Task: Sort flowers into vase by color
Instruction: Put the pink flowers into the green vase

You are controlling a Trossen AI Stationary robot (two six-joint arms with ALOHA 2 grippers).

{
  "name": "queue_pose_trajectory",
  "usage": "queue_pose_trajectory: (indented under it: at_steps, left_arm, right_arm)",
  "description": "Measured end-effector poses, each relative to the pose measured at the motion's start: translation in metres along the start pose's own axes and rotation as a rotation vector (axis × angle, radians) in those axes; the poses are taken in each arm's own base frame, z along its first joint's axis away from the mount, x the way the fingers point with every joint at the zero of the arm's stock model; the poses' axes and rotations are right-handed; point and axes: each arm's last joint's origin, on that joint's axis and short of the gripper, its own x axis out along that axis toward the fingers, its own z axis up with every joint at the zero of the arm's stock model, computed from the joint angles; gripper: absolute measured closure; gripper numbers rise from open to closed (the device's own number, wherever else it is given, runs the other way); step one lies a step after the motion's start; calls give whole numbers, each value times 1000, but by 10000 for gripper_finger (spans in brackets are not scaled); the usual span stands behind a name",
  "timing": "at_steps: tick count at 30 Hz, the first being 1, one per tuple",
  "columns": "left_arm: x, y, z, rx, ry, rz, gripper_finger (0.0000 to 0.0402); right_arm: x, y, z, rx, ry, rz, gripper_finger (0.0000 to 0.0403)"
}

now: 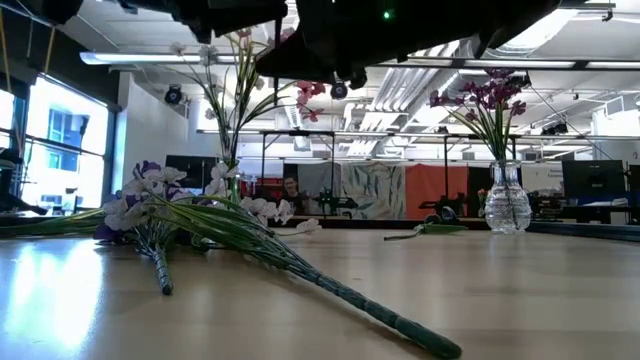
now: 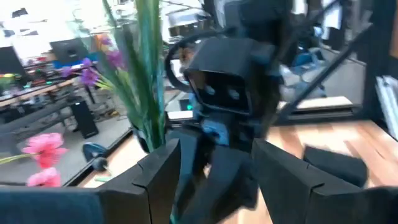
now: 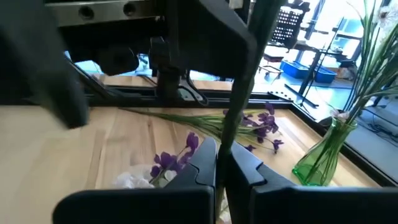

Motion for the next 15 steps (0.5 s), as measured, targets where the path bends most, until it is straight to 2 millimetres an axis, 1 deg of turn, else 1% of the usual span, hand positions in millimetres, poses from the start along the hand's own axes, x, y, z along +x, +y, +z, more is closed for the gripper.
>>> queue_pose_trajectory:
  at_steps: [2, 8, 10, 15]
  left_arm:
    - [-1, -2, 1, 1, 8, 26, 212]
    - [-14, -9, 4, 1, 38, 49, 214]
    - [-18, -9, 6, -24, 52, 36, 216]
    - [-34, -11, 9, -87, 111, -44, 218]
  right_arm:
    - [0, 0, -1, -8, 11, 2, 402]
    - [-2, 4, -6, -38, 52, 26, 402]
    - [-2, 4, -6, -41, 53, 32, 402]
    - [-2, 6, -7, -46, 53, 43, 402]
